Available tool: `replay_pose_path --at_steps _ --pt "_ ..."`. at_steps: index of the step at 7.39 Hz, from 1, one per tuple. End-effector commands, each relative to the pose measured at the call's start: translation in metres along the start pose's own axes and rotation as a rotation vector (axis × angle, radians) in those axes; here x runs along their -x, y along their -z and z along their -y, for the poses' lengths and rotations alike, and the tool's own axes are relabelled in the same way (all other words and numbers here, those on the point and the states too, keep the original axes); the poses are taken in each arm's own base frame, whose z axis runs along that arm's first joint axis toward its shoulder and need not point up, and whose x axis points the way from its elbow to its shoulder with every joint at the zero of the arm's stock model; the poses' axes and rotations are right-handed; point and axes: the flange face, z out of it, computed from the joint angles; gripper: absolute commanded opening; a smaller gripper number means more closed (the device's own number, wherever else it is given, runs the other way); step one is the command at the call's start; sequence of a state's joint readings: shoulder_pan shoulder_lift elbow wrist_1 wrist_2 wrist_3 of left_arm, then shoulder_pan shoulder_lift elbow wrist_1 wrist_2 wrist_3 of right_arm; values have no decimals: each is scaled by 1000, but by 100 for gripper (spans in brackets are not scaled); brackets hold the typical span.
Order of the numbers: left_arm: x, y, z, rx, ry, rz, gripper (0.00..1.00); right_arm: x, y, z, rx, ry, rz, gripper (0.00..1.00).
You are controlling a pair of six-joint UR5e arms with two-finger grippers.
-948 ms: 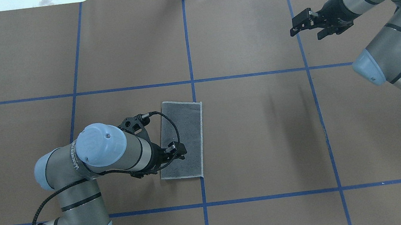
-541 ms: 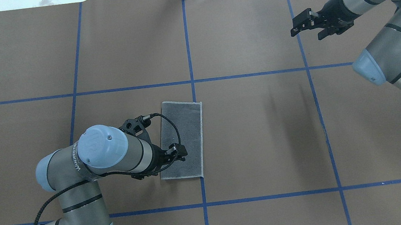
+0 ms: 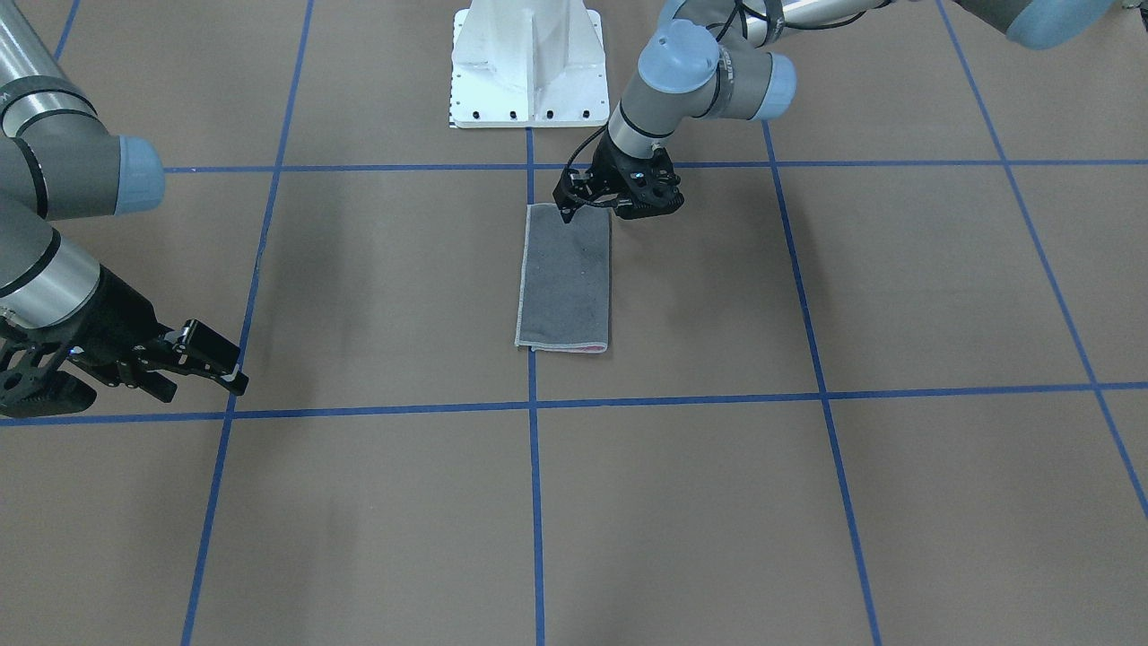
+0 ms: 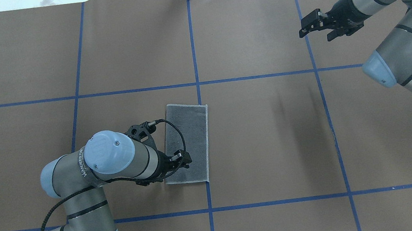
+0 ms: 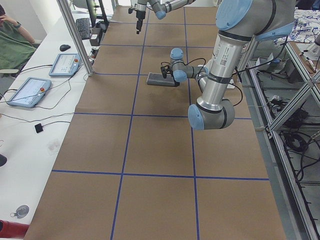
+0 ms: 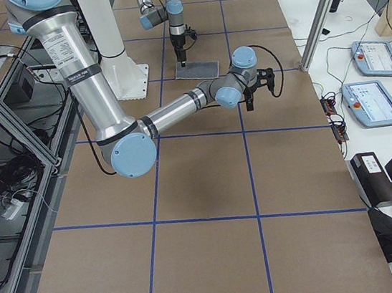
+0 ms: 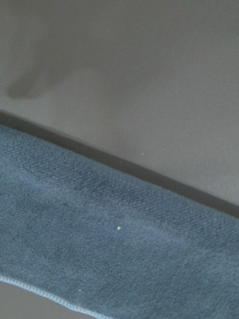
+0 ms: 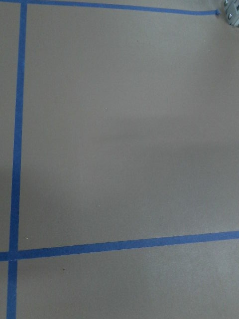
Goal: Fold towel twice with both arms
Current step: 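Grasp the towel's near end with the left gripper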
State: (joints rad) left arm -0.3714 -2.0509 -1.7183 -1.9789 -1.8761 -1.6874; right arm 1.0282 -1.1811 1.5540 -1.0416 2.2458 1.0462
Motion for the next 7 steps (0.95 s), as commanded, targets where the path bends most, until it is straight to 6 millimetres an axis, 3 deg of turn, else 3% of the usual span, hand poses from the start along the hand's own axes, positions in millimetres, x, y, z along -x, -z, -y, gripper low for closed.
replay_pose_path --at_steps 1,7 --pt "1 -1 0 0 1 3 89 2 3 2 -2 -5 3 100" --pt "3 -4 0 0 2 9 73 10 8 3 -6 -7 17 100"
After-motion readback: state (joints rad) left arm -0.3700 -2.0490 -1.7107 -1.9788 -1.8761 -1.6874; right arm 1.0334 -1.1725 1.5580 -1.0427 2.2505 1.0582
